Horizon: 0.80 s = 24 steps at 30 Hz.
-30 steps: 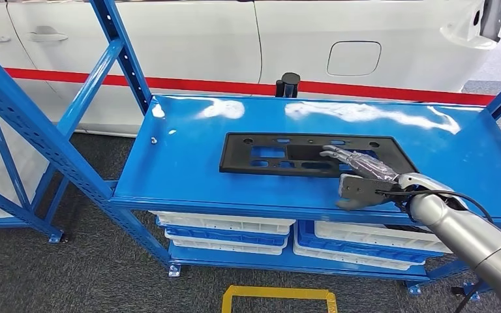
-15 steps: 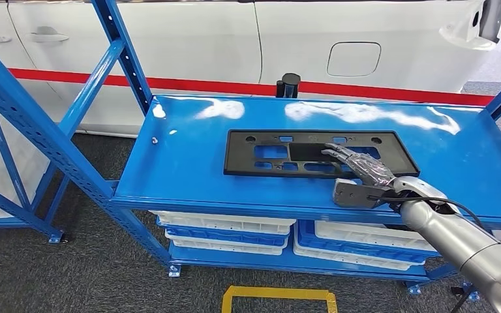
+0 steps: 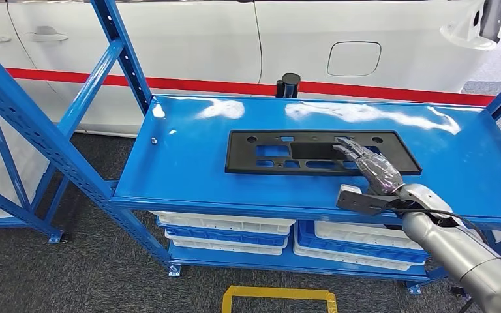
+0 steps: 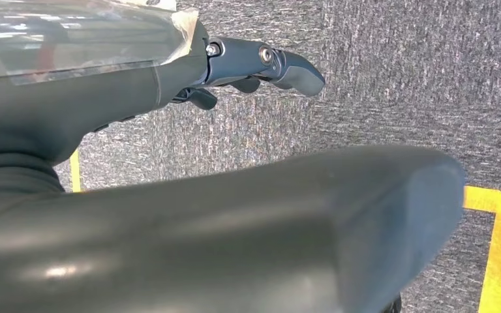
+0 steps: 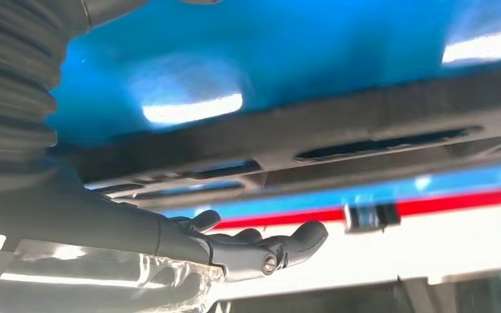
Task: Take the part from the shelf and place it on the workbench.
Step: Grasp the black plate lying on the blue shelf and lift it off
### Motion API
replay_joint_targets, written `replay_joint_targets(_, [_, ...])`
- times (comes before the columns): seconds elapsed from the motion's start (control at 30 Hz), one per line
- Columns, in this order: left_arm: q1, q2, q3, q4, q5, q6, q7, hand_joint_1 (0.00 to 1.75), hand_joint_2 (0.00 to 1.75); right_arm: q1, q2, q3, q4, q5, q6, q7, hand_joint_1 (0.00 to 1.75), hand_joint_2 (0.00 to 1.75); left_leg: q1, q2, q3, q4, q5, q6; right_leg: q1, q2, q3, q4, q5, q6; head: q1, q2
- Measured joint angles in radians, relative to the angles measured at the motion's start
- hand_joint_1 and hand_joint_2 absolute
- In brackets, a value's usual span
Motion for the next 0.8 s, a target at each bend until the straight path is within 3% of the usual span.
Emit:
replay_joint_targets(0.1, [0.000, 0.000, -0.001, 0.000, -0.007, 0.000, 0.000, 0.00, 0.00, 0.047, 0.012, -0.043, -0.012, 0.064, -0.067, 0.000, 0.00, 1.75, 0.000, 0.000, 0.001, 0.000, 0.000, 0.000, 0.000, 0.000, 0.000, 0.000, 0.000, 0.000, 0.000, 0.000])
replay_joint_targets(0.27, [0.000, 0.000, -0.005, 0.000, -0.014, -0.001, 0.000, 0.00, 0.00, 0.104, 0.032, -0.107, -0.028, 0.117, -0.116, 0.000, 0.21, 1.75, 0.000, 0.000, 0.002, 0.000, -0.001, 0.000, 0.000, 0.000, -0.003, 0.000, 0.000, 0.000, 0.000, 0.000])
replay_joint_targets(0.3, [0.000, 0.000, -0.005, 0.000, -0.014, -0.001, 0.000, 0.00, 0.00, 0.113, 0.035, -0.116, -0.031, 0.128, -0.124, 0.000, 0.31, 1.75, 0.000, 0.000, 0.002, 0.000, -0.001, 0.000, 0.000, 0.000, -0.003, 0.000, 0.000, 0.000, 0.000, 0.000])
replay_joint_targets(0.4, [0.000, 0.000, -0.005, 0.000, -0.015, -0.001, 0.000, 0.00, 0.00, 0.137, 0.045, -0.141, -0.037, 0.157, -0.143, -0.002, 1.14, 1.75, 0.000, 0.000, 0.002, 0.000, -0.001, 0.000, 0.000, 0.000, -0.003, 0.000, 0.000, 0.000, 0.000, 0.000])
replay_joint_targets(0.43, [0.000, 0.000, -0.005, 0.000, -0.015, -0.001, 0.000, 0.00, 0.00, 0.144, 0.049, -0.148, -0.038, 0.165, -0.146, -0.003, 1.33, 1.75, 0.000, 0.000, 0.002, 0.000, -0.001, 0.000, 0.000, 0.001, -0.003, 0.000, 0.000, 0.000, 0.000, 0.000])
replay_joint_targets(0.5, [0.000, 0.000, -0.005, 0.000, -0.016, -0.001, 0.000, 0.00, 0.00, 0.159, 0.059, -0.164, -0.039, 0.189, -0.152, -0.010, 1.40, 1.75, 0.000, 0.000, 0.002, 0.000, -0.001, 0.000, 0.000, 0.001, -0.003, 0.000, 0.000, 0.000, 0.000, 0.000])
replay_joint_targets(0.8, [0.000, 0.000, -0.005, 0.000, -0.016, 0.000, -0.001, 0.00, 0.00, 0.198, 0.113, -0.213, -0.039, 0.239, -0.159, -0.024, 1.40, 1.75, 0.001, 0.000, 0.002, 0.000, -0.001, 0.000, 0.000, 0.000, -0.004, 0.000, 0.000, 0.000, 0.000, 0.000])
